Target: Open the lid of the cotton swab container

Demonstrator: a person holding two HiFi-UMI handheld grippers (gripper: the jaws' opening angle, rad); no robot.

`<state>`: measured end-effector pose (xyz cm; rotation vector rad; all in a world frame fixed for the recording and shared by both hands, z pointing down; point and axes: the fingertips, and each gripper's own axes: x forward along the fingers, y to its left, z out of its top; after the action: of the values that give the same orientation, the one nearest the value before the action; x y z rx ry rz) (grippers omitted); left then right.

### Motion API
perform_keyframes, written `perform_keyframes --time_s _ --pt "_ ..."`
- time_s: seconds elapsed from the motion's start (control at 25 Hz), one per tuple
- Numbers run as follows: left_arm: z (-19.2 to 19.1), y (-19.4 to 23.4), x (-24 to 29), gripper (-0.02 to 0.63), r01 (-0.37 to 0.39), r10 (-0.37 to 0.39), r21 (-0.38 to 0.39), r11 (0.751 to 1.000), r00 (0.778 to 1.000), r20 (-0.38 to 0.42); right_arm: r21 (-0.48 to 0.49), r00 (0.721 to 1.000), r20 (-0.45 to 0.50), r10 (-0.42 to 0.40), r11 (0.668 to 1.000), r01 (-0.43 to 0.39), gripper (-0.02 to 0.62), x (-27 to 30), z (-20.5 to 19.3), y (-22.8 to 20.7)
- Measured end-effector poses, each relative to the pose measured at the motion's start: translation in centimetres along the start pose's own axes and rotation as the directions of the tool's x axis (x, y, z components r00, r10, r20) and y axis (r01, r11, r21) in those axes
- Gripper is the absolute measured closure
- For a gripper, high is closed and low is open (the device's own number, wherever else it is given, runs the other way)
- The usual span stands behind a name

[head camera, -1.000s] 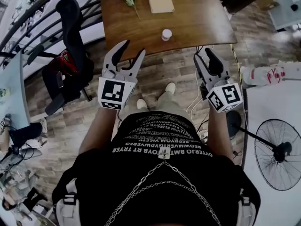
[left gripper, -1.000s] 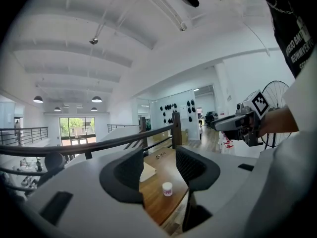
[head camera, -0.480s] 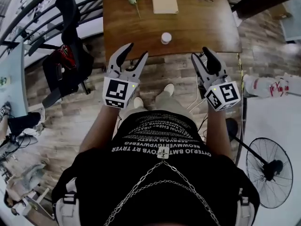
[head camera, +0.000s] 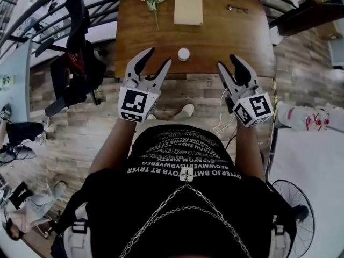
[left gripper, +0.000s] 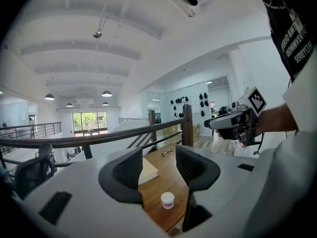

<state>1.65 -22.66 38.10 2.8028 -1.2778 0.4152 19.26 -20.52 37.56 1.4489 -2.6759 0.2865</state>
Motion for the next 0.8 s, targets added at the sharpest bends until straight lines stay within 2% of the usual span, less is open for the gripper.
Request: perform_keyframes --time_s 0.16,0.28,0.6,0.8 --pt "-0.8 -0.5 1.3 0.393 -0.042 0.042 0.007 0.999 0.999 -0.013 0.0 1.0 -0.006 0.03 1.0 -0.03 0.413 0.1 -0.4 -2.1" --pt "-3.0 -1.1 2.3 0.393 -0.056 0.056 -0.009 0.998 0.997 -0.046 0.02 0.999 -0.013 0.045 0.999 -0.045 0.413 -0.2 -1.3 -3.2" --pt "-11.6 -3.3 5.8 0.388 -0.048 0.035 -0.085 0.995 0.989 -0.145 0.058 0.995 -0.056 0.077 0.996 -0.074 0.413 -0.5 -4.2 -4.6" --pt "-17.7 -3.1 9.0 0.384 -0.055 0.038 -0.078 0.995 0.978 -0.207 0.079 0.991 -0.11 0.074 0.995 -0.065 0.413 -0.8 -6.6 -5.4"
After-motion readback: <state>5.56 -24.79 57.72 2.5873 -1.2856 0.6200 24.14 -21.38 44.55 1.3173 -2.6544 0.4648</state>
